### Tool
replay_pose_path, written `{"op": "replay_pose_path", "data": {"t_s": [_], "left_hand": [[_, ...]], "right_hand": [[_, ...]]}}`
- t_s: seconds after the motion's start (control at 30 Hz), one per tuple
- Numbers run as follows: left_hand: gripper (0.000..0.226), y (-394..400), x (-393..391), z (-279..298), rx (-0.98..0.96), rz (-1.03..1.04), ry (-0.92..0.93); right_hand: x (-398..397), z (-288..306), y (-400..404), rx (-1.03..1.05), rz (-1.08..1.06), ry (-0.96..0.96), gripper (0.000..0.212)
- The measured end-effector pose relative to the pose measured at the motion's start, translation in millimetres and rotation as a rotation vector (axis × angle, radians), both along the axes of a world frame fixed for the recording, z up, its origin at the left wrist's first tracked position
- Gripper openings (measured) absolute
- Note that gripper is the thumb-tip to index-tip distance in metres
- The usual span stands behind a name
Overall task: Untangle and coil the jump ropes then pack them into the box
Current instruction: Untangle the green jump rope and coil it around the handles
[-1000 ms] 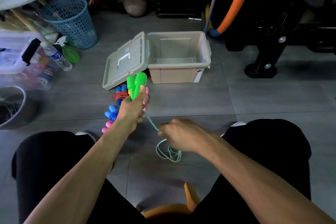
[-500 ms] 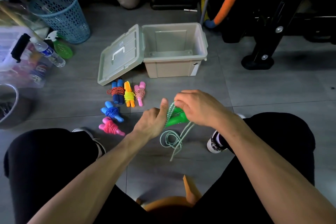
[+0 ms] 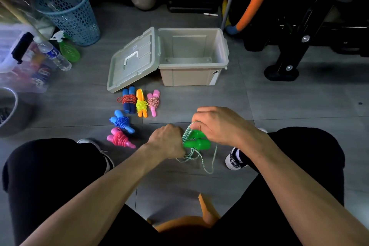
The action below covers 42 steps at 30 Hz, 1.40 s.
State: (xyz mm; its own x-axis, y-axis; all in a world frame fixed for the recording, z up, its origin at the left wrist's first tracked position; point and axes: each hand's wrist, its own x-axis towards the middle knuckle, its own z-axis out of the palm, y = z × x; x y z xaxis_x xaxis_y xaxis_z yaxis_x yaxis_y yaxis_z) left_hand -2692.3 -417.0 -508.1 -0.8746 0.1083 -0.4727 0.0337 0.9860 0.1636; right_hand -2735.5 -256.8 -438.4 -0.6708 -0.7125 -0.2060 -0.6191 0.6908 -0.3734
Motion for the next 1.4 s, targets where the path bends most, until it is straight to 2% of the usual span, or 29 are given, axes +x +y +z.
{"op": "replay_pose_path", "data": {"t_s": [0.2,0.4,0.57,0.63,0.73,0.83,0.9,1.0,1.07,1.1,1.2,1.23,1.33,1.4], "left_hand": [[0.027,1,7,-7,-0.032,-0.05,-0.028],[0.027,-4,14,-10,-0.026,-0.104,0.029],[0.01,1,21,-7,0.007,-0.326,0.118],[0.012,-7,20,-7,0.057,-0.345,0.195],[0.019,-21,19,-9,0.255,-0.392,0.468],[0.019,-29,20,-11,0.386,-0.374,0.589],[0.021,-28,22,-10,0.504,-0.231,0.586],[0.042,-27,23,3,0.684,0.173,0.52],[0.054,-23,20,11,0.847,0.317,0.515],[0.053,-20,17,14,0.946,0.354,0.528],[0.016,-12,10,15,1.127,0.569,0.543],[0.011,-13,7,12,1.155,0.664,0.538],[0.015,-20,-5,9,1.175,0.926,0.455],[0.023,-25,-11,8,1.14,1.011,0.331]], "right_hand": [[6,6,-5,0.057,0.027,0.015,0.029],[10,8,-5,-0.013,0.06,-0.006,0.028],[-35,-5,4,-0.018,-0.032,-0.059,0.026],[-53,-14,10,0.007,-0.052,-0.103,0.028],[-68,-29,14,-0.024,-0.089,-0.198,0.028],[-75,-45,18,-0.066,-0.145,-0.262,0.025],[-80,-53,26,-0.112,-0.192,-0.287,0.023],[-82,-63,41,-0.203,-0.256,-0.301,0.027],[-78,-65,48,-0.25,-0.277,-0.317,0.027],[-75,-66,51,-0.26,-0.276,-0.321,0.028],[-63,-71,53,-0.208,-0.287,-0.359,0.029],[-59,-71,51,-0.184,-0.277,-0.366,0.03],[-49,-76,44,-0.148,-0.23,-0.361,0.03],[-41,-77,42,-0.123,-0.229,-0.382,0.029]]}}
